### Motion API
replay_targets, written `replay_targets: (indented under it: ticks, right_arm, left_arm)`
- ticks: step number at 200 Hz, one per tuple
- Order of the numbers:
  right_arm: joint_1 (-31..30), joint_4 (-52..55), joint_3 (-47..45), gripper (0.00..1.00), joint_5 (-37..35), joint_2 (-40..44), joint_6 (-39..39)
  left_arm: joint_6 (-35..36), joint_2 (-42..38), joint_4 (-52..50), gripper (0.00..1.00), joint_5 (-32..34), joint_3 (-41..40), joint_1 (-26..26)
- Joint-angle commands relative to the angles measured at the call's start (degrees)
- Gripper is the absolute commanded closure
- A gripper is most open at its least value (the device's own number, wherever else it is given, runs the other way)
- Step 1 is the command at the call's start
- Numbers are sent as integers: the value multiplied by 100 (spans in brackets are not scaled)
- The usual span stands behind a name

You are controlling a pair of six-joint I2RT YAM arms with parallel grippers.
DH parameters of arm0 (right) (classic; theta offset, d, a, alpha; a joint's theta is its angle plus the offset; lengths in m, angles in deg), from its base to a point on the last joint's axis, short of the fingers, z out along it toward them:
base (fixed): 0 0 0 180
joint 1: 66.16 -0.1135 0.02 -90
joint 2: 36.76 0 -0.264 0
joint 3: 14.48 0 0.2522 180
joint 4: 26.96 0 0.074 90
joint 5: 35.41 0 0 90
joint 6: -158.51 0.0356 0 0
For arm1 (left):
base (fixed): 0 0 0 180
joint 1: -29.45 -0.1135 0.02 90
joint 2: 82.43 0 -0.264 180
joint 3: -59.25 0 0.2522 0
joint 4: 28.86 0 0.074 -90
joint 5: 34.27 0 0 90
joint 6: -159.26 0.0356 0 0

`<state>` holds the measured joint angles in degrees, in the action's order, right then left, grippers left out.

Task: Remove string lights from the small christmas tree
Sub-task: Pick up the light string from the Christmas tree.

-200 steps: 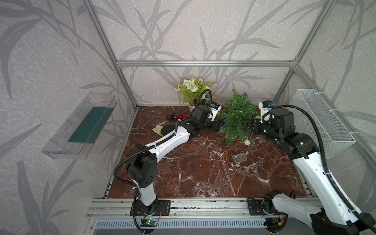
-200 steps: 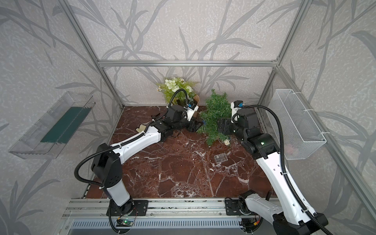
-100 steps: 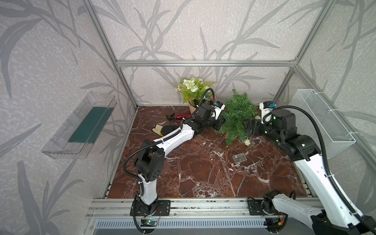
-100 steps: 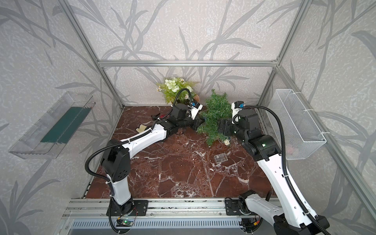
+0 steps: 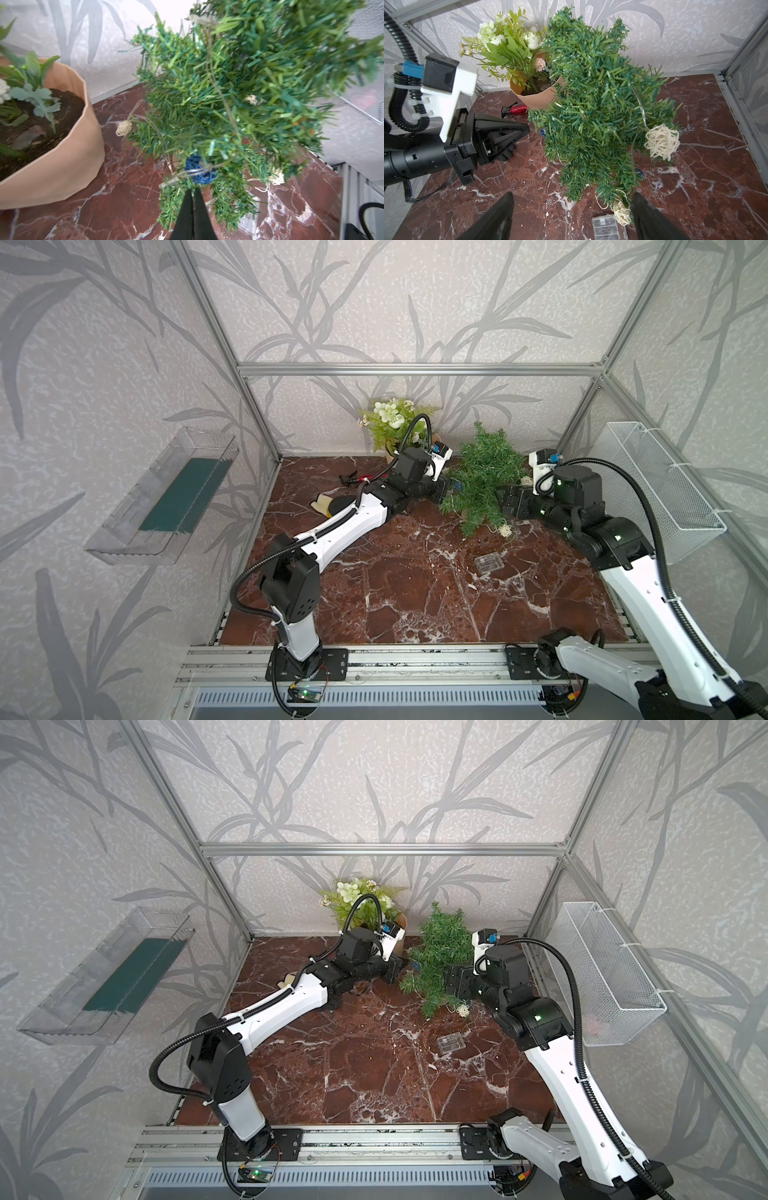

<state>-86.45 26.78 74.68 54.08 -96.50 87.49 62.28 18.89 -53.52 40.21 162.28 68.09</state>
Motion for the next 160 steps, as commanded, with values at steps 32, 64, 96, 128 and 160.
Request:
replay_targets:
  ticks: [32,64,96,128,160]
  right_arm:
    - [26,-69,26,12,-15,95,-149]
    - [26,-69,26,12,-42,88,-183]
    - [30,-105,15,12,49,29,-148]
    - [26,-77,3,12,70,16,-137]
    - [26,-52,4,12,52,24,-169]
  left_arm:
    - [305,-92,-557,100,516,336,14]
    - [578,-62,-619,59,139,327,13]
    - [506,188,-237,30,-90,253,14]
    - [417,457,126,31,-146,413,17]
    - [344,784,236,49,-274,792,13]
